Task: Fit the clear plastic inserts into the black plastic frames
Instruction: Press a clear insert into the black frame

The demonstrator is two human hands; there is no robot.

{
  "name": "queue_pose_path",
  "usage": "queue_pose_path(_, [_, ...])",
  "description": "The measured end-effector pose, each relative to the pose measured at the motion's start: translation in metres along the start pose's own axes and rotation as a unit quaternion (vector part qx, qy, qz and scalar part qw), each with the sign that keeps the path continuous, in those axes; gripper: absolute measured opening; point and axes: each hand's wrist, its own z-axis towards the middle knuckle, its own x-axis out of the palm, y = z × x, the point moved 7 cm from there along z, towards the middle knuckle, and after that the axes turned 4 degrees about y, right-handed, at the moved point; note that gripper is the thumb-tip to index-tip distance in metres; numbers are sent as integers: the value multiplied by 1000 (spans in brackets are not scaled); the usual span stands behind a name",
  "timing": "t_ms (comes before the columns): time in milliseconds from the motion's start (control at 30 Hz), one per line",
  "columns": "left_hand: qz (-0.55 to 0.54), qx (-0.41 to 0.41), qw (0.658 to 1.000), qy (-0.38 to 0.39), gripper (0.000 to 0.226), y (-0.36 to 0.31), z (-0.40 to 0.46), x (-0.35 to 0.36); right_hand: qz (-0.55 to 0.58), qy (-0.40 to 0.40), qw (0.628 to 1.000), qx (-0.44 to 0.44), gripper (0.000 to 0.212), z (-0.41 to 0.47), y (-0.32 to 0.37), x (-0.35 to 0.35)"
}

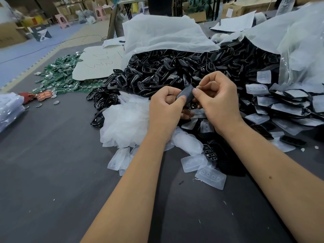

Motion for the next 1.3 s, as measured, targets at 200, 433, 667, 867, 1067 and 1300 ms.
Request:
queue_pose_path(200, [35,10,999,1,21,-2,0,3,-82,1,996,-32,6,-1,7,2])
queue_pose_path(433, [107,30,994,-8,17,-4,0,2,-161,-1,985,-62,8,-3,15,8])
queue_pose_path(667, [145,49,988,-2,12,-4,2,6,-201,-39,976,-72,5,-4,17,4])
queue_pose_path(867, [142,46,989,-10,10,-3,2,4,-209,-25,976,-53,7,-3,15,6])
queue_pose_path(1067, [133,42,990,-12,8,-4,1,4,-175,-9,984,-27,5,-3,11,6])
queue_pose_path(1300, [87,31,996,0,8,-5,-1,5,-107,-11,994,-10,13,-4,8,4])
